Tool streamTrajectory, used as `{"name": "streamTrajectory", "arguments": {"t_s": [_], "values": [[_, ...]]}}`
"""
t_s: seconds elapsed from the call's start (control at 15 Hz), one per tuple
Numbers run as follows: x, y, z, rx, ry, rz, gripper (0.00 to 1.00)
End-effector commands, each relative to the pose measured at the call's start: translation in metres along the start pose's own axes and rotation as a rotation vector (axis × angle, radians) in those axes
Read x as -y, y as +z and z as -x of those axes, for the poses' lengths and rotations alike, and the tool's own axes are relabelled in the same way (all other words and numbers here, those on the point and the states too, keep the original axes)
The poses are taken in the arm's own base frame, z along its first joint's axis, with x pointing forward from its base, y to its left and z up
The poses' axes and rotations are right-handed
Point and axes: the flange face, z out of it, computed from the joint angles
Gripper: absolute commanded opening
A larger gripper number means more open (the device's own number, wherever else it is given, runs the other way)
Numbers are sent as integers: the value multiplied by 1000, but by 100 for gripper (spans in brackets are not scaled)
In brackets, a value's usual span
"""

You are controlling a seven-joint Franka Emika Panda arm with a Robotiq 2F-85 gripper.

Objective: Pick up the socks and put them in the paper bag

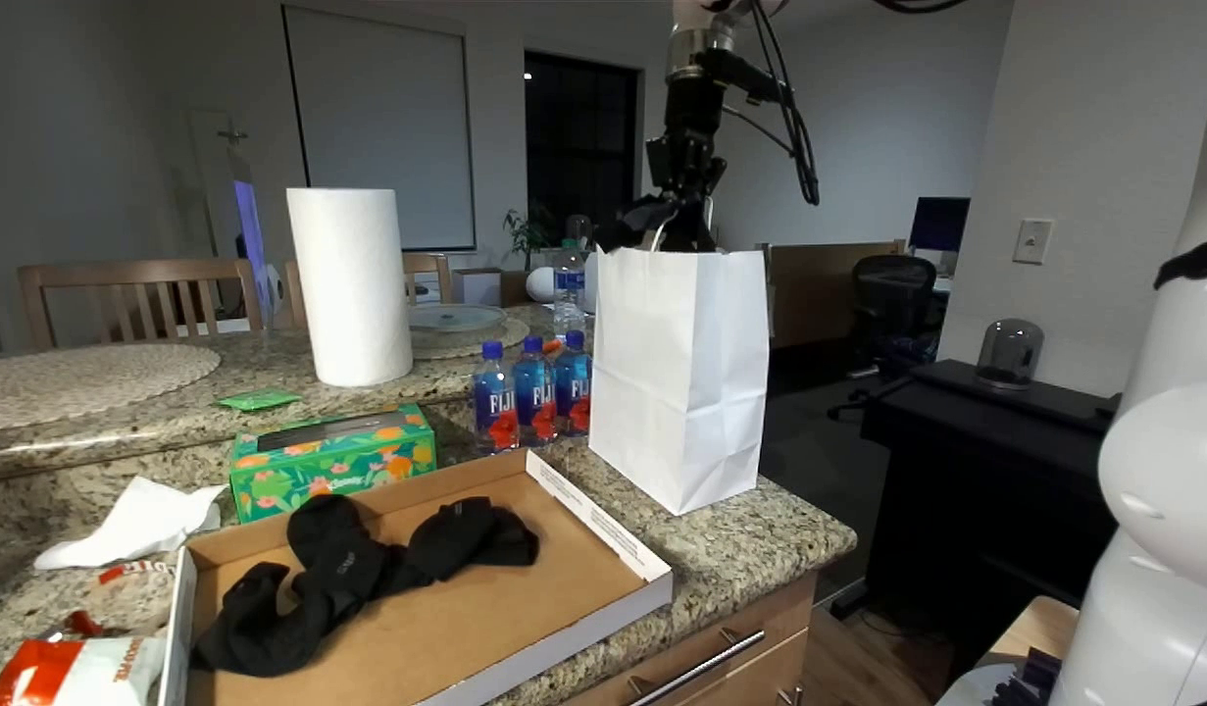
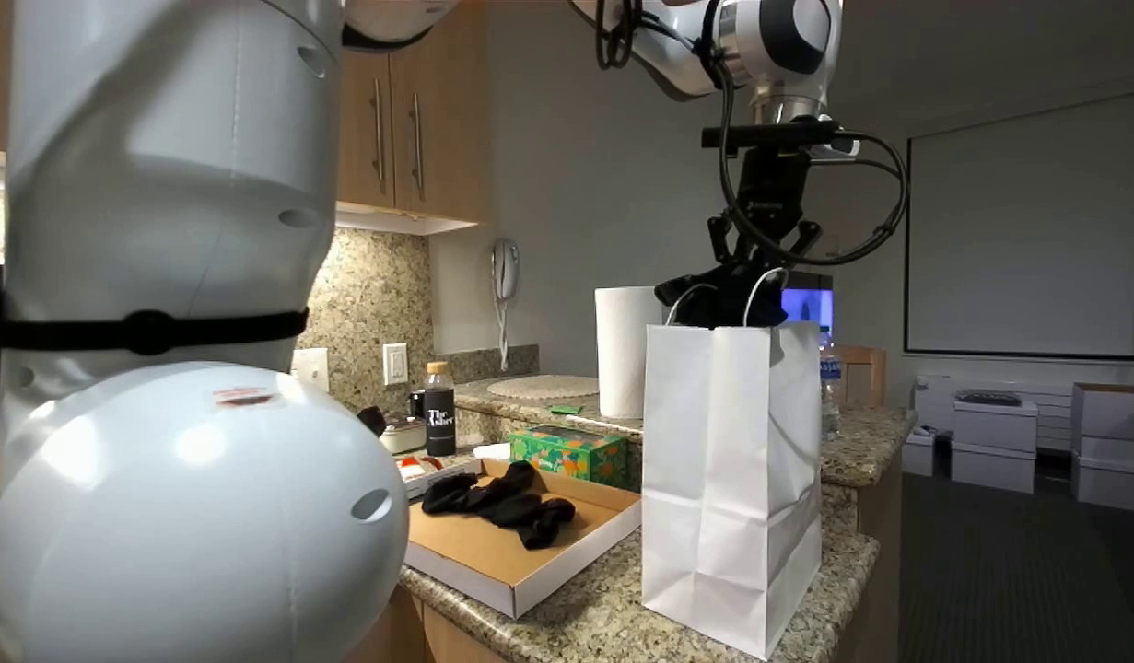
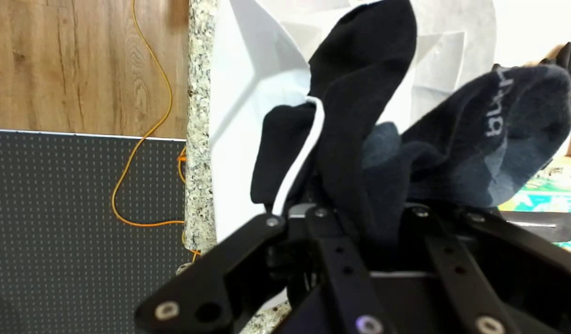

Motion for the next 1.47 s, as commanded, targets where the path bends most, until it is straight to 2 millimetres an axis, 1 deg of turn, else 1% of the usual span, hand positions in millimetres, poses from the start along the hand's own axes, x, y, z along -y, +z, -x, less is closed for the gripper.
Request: {"name": "streamTrajectory", "arguments": {"t_s": [0.0,0.47,1.07,1.2,1.4], "values": [[-3,2,3,31,-7,-24,53],[-2,-8,5,22,1,-13,99],[-3,-15,6,9,-12,-19,100],[-3,-23,9,-23,-31,-26,100],[2,-50,16,-137,-34,-96,100]]}}
